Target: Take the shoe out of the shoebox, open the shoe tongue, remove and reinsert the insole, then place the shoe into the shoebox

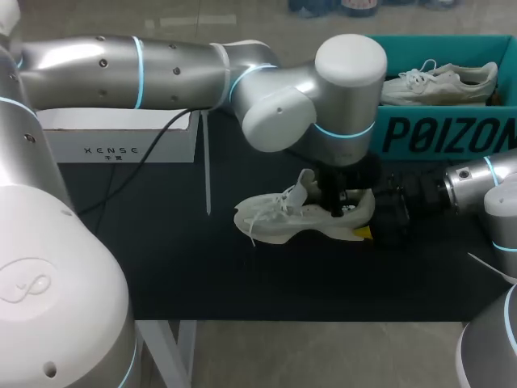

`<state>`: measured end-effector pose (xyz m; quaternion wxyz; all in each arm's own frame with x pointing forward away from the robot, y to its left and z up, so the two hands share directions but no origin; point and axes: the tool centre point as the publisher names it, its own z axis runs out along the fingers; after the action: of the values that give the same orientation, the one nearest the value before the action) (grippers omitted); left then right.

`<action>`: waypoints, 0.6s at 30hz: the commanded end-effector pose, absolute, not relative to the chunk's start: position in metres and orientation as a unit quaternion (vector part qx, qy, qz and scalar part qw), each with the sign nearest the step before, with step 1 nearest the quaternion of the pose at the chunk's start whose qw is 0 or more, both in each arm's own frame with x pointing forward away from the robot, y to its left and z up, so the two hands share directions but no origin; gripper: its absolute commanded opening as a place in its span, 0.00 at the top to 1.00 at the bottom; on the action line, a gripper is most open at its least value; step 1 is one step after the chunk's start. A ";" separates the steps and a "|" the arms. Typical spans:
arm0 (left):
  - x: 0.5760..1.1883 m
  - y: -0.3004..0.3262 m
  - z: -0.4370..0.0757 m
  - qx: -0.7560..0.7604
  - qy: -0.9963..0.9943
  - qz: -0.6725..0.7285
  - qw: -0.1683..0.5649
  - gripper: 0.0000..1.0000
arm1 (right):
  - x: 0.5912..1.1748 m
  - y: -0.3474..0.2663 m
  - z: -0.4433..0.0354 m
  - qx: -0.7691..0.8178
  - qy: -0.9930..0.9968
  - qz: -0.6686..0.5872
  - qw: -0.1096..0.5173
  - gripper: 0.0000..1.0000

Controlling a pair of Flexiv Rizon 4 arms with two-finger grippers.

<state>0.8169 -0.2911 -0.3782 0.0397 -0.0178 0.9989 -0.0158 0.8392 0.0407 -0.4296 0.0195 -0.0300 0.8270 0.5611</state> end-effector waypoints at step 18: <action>0.816 -0.297 -0.387 -0.009 0.999 -0.010 0.029 0.66 | 0.838 0.043 -0.433 -0.029 0.828 0.560 0.020 1.00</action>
<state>0.8172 -0.2955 -0.3831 0.0306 -0.0101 0.9994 -0.0110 0.8387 0.0408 -0.4296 0.0195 -0.0306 0.8269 0.5612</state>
